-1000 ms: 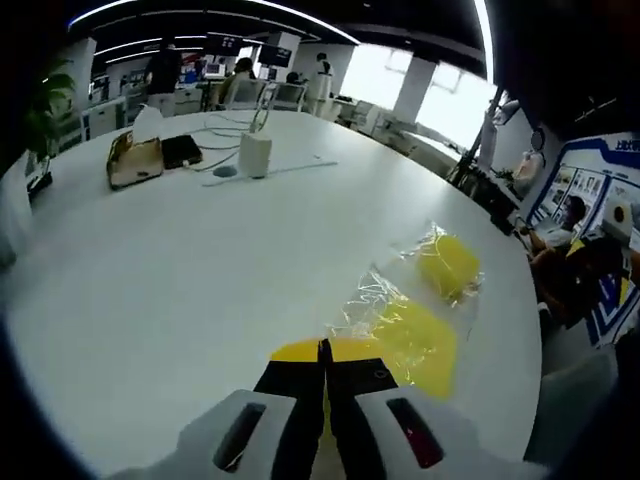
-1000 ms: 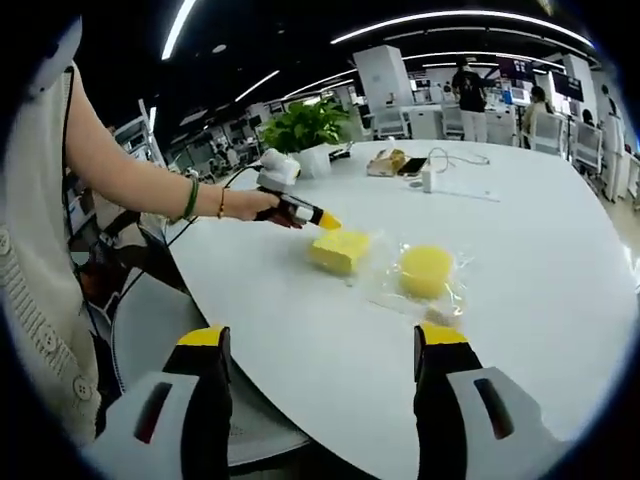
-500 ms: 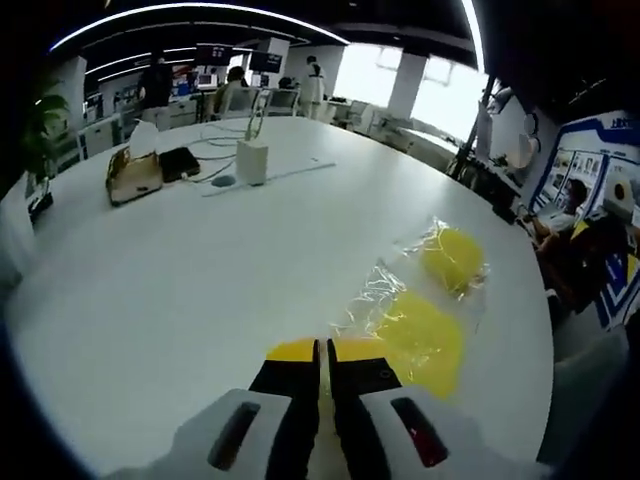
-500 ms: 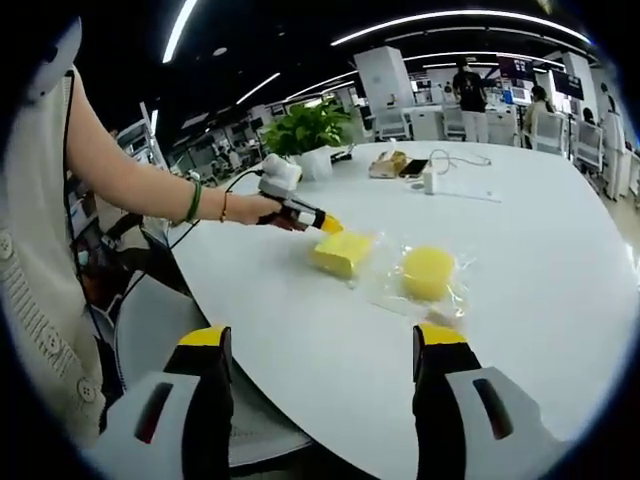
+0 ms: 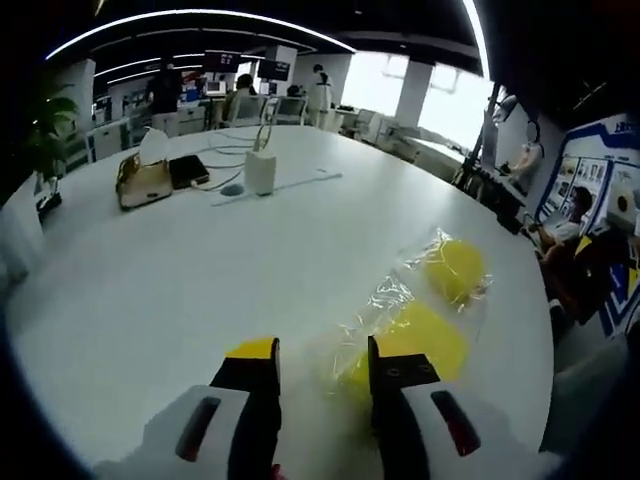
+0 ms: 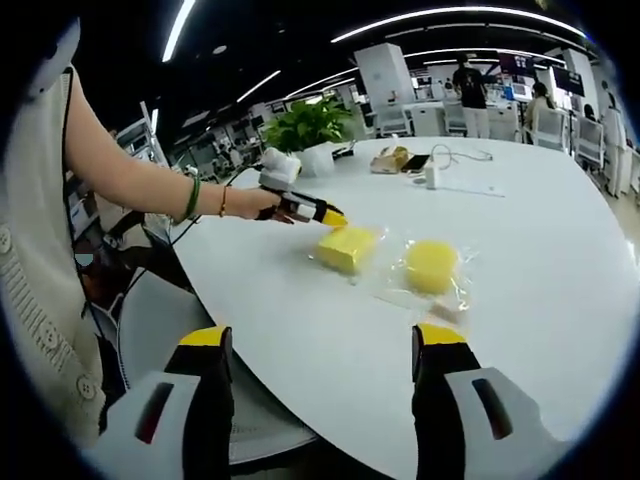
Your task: Compare the silicone blocks by pressing each to a similar depth, holding the contact briefly, and releasing to observe deformation and rebound differences across the visible hardness samples.
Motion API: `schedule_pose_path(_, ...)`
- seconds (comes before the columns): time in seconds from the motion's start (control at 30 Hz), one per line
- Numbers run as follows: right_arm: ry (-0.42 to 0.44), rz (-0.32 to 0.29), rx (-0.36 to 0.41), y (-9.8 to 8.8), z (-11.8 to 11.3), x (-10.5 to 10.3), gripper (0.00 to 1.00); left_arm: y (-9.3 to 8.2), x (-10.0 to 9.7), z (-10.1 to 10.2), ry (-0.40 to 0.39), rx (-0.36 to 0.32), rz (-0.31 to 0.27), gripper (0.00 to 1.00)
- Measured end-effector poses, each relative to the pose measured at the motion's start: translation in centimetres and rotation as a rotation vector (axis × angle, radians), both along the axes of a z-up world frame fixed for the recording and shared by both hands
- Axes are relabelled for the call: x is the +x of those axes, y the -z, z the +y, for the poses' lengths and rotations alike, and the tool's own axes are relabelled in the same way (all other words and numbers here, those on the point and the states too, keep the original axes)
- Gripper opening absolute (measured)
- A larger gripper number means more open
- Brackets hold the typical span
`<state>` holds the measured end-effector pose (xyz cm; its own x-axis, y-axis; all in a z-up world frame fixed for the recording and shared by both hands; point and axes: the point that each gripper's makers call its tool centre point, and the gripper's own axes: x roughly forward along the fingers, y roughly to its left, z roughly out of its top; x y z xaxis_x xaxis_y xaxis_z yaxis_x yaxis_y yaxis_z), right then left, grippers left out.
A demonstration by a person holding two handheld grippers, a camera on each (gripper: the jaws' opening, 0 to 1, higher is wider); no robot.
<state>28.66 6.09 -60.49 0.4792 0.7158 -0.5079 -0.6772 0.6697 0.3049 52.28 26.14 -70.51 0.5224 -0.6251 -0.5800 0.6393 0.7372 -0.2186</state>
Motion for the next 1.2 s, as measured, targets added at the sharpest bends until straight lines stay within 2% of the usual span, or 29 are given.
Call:
schedule_pose_path(0.17, -0.016, -0.015, 0.012, -0.5, 0.6, 0.1, 0.68, -0.6, -0.4, 0.1, -0.014, 0.004, -0.015, 0.40)
schedule_pose_path(0.23, -0.021, -0.020, 0.013, -0.6, 0.8, 0.1, 0.68, -1.3, -0.2, 0.6, -0.013, 0.036, -0.081, 0.40)
schedule_pose_path(0.27, -0.024, -0.022, 0.015, -0.7, 0.9, 0.2, 0.68, -1.5, -0.8, 0.6, -0.021, 0.024, -0.065, 0.41)
schedule_pose_path(0.43, -0.051, -0.038, 0.020, -1.1, 1.8, 0.4, 0.68, -3.0, -2.4, 0.9, -0.020, 0.011, -0.085, 0.44)
schedule_pose_path(0.63, -0.072, -0.063, 0.037, -1.7, 2.8, 0.5, 0.67, -5.0, -5.3, 1.1, -0.006, 0.008, -0.123, 0.44)
schedule_pose_path(0.9, -0.101, -0.081, 0.059, -2.3, 3.8, 0.1, 0.67, -8.4, -9.1, 1.7, -0.051, -0.028, -0.180, 0.46)
schedule_pose_path(1.2, -0.112, -0.115, 0.070, -3.1, 4.2, -0.5, 0.67, -11.3, -13.8, 1.8, -0.099, -0.079, -0.209, 0.49)
